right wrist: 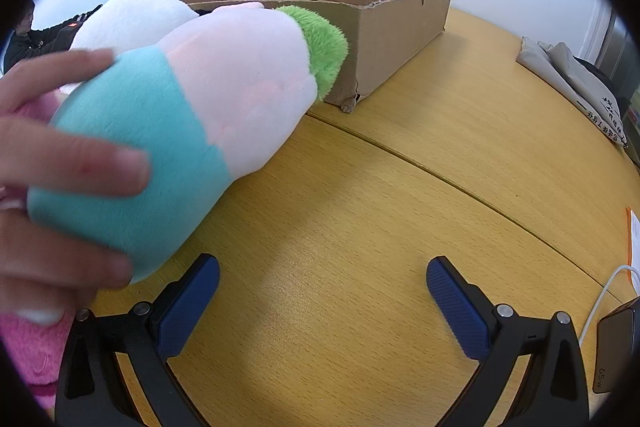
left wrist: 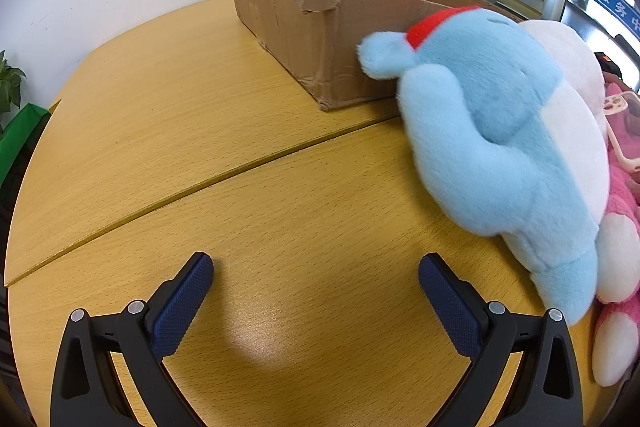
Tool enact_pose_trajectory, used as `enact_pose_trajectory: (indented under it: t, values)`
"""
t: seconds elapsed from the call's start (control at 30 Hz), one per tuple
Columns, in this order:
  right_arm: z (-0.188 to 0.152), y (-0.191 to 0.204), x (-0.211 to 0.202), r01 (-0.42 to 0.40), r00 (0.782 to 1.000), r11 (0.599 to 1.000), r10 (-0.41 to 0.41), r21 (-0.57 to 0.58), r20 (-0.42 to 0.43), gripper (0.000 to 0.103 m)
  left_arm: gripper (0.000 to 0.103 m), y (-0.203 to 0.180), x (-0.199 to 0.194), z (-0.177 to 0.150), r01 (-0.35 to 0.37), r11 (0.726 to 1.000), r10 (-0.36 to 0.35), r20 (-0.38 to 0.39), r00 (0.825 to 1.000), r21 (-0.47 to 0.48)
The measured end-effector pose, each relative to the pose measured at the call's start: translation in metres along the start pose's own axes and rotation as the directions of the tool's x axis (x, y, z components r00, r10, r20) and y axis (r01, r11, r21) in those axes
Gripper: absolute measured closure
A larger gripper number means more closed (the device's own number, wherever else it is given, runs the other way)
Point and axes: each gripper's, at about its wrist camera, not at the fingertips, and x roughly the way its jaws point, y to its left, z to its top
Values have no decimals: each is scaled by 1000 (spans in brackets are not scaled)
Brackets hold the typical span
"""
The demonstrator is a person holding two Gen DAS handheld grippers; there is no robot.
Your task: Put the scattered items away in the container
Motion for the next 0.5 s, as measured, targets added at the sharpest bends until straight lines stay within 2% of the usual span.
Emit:
enact_pose_trajectory:
  t: [0.5]
  values:
    - [0,0,0,-2,1000,1000,2,-2,0,0,0,0,0,0,-1,1000,1,0,1000,-2]
